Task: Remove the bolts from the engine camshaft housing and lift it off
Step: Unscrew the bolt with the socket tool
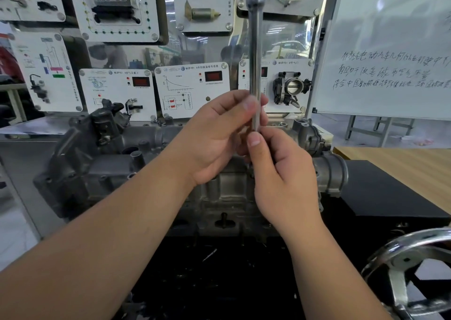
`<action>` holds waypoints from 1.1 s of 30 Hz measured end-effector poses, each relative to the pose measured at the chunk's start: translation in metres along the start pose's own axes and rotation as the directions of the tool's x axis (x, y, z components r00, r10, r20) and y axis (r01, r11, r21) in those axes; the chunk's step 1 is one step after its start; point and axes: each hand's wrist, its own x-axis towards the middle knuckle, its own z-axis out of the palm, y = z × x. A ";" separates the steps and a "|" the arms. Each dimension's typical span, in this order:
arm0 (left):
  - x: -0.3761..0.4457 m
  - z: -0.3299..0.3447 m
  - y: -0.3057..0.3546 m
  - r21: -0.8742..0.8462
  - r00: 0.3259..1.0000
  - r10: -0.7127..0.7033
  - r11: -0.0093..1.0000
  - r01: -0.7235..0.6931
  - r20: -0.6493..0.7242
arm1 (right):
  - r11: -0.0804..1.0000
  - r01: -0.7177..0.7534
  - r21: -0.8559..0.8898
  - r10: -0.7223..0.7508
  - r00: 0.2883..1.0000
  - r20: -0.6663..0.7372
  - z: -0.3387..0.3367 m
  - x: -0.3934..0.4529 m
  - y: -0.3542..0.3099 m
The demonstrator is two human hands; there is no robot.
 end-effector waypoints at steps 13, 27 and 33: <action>-0.001 0.001 -0.001 0.007 0.999 0.038 0.999 -0.038 -0.020 | 0.999 0.021 -0.032 -0.022 0.999 -0.041 0.002 -0.002 0.000; -0.001 0.000 -0.003 -0.021 0.999 0.037 0.999 -0.037 0.017 | 1.000 0.009 0.006 -0.009 0.999 -0.050 0.003 -0.001 0.003; -0.001 -0.001 -0.001 0.016 0.999 0.004 1.000 -0.005 0.052 | 1.000 0.003 -0.024 -0.003 1.000 -0.009 0.000 -0.001 0.000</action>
